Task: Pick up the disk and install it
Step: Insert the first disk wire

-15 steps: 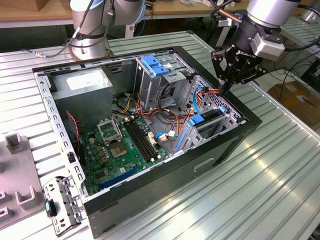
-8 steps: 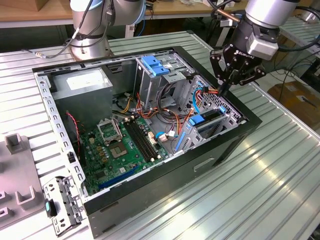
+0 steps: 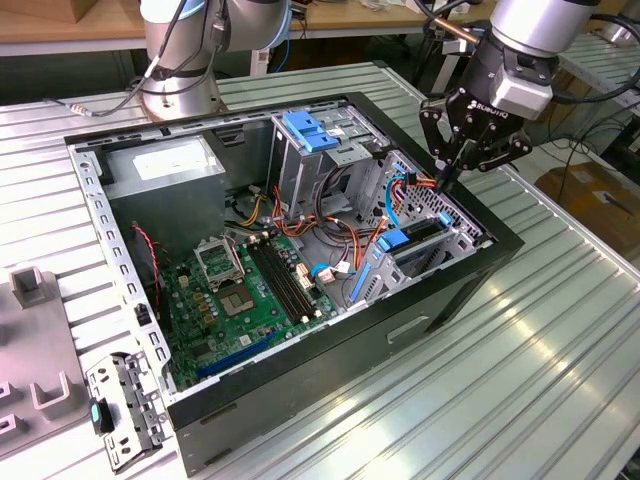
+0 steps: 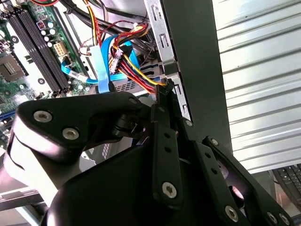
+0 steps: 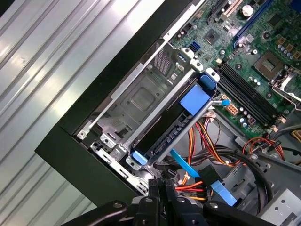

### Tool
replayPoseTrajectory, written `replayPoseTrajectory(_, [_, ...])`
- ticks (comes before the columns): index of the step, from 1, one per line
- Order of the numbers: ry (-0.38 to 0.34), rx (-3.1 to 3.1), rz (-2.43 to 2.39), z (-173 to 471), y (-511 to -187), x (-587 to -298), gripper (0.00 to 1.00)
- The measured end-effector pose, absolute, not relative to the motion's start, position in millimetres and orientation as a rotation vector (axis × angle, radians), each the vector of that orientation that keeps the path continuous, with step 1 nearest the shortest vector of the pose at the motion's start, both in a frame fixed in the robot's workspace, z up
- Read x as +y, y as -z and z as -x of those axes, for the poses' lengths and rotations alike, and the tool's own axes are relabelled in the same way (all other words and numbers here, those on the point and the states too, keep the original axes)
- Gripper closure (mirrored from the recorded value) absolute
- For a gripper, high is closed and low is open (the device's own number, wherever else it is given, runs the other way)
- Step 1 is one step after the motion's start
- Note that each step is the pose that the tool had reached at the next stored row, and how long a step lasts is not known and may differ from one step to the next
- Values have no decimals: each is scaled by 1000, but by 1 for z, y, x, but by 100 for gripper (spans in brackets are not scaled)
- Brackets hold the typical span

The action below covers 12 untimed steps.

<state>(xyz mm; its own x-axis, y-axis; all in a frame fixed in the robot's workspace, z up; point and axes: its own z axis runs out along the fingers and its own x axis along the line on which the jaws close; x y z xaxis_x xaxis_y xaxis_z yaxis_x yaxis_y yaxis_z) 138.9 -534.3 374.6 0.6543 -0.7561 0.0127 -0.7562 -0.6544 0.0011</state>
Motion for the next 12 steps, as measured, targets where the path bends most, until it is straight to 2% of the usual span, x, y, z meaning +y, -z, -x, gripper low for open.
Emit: replayPoseTrajectory(12, [-17,-1312,-2847,-139,-375,-534,84])
